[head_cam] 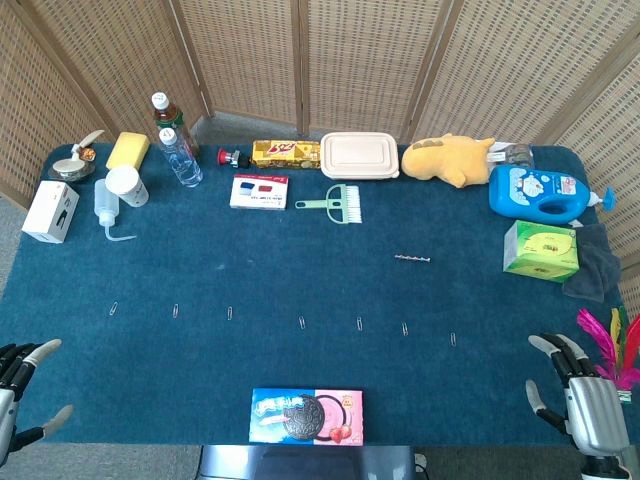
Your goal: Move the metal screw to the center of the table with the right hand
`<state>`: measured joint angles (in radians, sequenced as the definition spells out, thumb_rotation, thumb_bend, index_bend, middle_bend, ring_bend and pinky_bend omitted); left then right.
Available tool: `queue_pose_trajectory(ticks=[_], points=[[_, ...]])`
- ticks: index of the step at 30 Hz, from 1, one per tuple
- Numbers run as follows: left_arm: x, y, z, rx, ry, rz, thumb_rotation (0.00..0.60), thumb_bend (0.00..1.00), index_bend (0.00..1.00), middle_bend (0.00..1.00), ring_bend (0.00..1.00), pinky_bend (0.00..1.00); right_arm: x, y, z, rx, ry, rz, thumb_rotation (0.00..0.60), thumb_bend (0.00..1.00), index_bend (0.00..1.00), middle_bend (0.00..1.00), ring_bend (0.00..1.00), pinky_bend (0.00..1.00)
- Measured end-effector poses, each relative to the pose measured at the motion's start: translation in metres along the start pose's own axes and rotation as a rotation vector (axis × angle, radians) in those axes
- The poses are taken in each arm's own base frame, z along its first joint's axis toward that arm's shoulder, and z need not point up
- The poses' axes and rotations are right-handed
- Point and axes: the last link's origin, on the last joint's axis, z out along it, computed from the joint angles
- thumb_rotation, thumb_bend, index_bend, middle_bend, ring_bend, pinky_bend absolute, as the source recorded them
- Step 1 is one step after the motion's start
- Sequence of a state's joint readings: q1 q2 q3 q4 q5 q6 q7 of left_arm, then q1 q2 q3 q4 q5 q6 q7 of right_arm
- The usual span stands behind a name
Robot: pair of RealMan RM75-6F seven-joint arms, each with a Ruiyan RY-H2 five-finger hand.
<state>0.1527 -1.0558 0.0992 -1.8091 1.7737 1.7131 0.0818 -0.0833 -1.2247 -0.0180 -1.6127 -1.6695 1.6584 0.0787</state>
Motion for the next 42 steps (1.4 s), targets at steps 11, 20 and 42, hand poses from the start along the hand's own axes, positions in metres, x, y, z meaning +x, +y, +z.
queue_pose_trajectory(ticks=[11, 20, 42], points=[[0.000, 0.002, 0.001, -0.018, 0.002, -0.016, 0.600, 0.20, 0.17, 0.25, 0.18, 0.14, 0.005, 0.003, -0.006, -0.002, 0.007, 0.018, 0.600, 0.43, 0.24, 0.24, 0.18, 0.44], [0.001, 0.006, 0.007, -0.036, 0.006, -0.026, 0.600, 0.20, 0.17, 0.25, 0.18, 0.14, 0.008, 0.004, -0.003, 0.005, 0.028, 0.067, 0.600, 0.43, 0.09, 0.21, 0.17, 0.44], [-0.012, 0.009, 0.025, -0.023, -0.046, -0.015, 0.600, 0.20, 0.17, 0.25, 0.18, 0.14, 0.039, -0.075, 0.163, 0.303, -0.047, 0.161, 0.600, 0.43, 0.00, 0.18, 0.19, 0.51]])
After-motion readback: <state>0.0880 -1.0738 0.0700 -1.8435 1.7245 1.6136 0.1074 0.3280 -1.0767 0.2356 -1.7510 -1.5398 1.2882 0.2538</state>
